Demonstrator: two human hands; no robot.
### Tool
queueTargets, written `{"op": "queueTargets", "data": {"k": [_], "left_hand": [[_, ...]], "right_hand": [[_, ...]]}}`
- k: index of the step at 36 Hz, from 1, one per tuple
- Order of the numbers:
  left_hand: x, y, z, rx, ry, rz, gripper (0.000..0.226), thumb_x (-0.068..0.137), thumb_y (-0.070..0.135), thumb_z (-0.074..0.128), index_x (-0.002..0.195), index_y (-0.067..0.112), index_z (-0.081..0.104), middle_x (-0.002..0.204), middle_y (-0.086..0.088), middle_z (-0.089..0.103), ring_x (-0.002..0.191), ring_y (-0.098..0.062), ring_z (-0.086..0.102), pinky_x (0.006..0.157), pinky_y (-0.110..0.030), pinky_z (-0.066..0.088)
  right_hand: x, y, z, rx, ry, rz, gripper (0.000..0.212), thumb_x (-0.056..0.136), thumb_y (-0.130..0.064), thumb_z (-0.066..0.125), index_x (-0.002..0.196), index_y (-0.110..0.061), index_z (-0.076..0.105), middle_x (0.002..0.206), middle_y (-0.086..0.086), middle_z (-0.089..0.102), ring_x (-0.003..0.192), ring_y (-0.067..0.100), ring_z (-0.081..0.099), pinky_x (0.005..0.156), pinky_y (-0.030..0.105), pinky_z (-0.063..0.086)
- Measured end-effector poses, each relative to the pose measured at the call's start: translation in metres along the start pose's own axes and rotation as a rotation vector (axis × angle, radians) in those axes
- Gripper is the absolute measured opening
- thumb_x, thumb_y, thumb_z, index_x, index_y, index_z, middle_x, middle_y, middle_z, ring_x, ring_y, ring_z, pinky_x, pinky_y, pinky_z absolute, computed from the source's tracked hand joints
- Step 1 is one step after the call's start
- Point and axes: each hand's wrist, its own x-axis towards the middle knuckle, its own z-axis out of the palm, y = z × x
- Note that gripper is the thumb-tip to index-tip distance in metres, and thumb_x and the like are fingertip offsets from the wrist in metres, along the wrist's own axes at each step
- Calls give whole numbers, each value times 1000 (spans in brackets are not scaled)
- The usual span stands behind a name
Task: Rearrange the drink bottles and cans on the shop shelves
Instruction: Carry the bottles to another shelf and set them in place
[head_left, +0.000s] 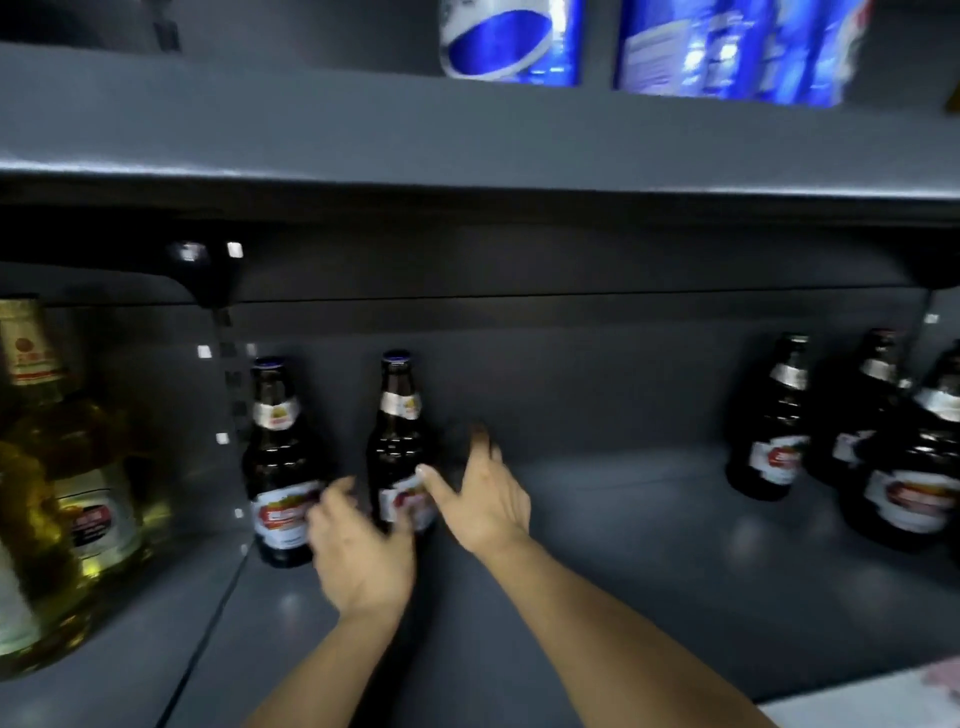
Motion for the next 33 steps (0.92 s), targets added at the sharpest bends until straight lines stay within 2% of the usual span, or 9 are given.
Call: {"op": "queueTargets", "data": {"k": [2, 7, 9, 12, 15, 21, 26, 30, 33], "left_hand": [[-13, 9, 1, -19, 67, 32, 48, 74, 6, 74, 115, 0, 50, 108, -25, 52, 105, -44, 49, 84, -52, 41], [-50, 48, 26, -91, -52, 61, 43, 75, 3, 71, 112, 2, 50, 108, -23, 54, 103, -41, 51, 82, -50, 44], [-73, 73, 41, -123, -87, 121, 42, 75, 2, 71, 112, 3, 51, 106, -20, 54, 99, -38, 52, 81, -46, 43], [-111, 113, 65, -149, -144, 214, 41, 75, 2, 71, 111, 6, 53, 106, -15, 54, 102, -34, 51, 82, -41, 42], [-153, 153, 87, -154, -221, 196, 40, 78, 9, 70, 114, 12, 53, 113, -7, 53, 108, -27, 50, 81, -40, 44], [-223, 211, 130, -146, -433, 182, 47, 82, 16, 68, 124, 16, 47, 124, -5, 46, 118, -23, 44, 88, -36, 42], [-245, 235, 149, -72, -543, 141, 55, 85, 25, 66, 133, 20, 39, 133, -3, 42, 124, -24, 40, 91, -38, 41], [-241, 244, 161, -35, -571, 113, 65, 84, 27, 68, 139, 21, 33, 139, -5, 40, 128, -25, 38, 95, -38, 41], [-232, 246, 172, -38, -608, 95, 73, 83, 26, 70, 143, 20, 30, 141, -6, 37, 129, -27, 37, 98, -38, 40]], "right_hand": [[-8, 24, -20, -26, 100, 12, 72, 91, -60, 44, 145, -18, 22, 138, 5, 42, 123, 26, 47, 85, 37, 45], [-32, 100, -87, -31, 354, 88, 54, 95, -49, 45, 138, -20, 35, 130, -4, 49, 118, 16, 48, 85, 35, 44], [-42, 133, -120, -78, 471, 90, 46, 93, -43, 50, 131, -17, 44, 120, -1, 55, 113, 20, 52, 85, 36, 45], [-56, 183, -169, -169, 678, 38, 37, 86, -38, 50, 110, -10, 57, 95, 7, 61, 91, 32, 61, 71, 39, 49], [-71, 233, -220, -236, 797, 57, 35, 81, -36, 47, 100, -9, 58, 85, 9, 59, 81, 35, 59, 66, 40, 46], [-84, 294, -285, -247, 683, 80, 31, 88, -20, 58, 114, -3, 54, 102, 13, 57, 96, 34, 55, 70, 44, 47], [-67, 290, -285, -165, 579, 0, 56, 91, -18, 58, 141, -2, 36, 132, 16, 48, 124, 30, 44, 94, 42, 45], [-45, 287, -278, -92, 540, 114, 74, 92, -20, 59, 148, 3, 16, 152, 21, 25, 142, 34, 23, 117, 39, 23], [-29, 291, -274, -33, 538, 253, 84, 92, -24, 60, 151, 0, 6, 158, 19, 13, 145, 33, 14, 118, 35, 13]]}}
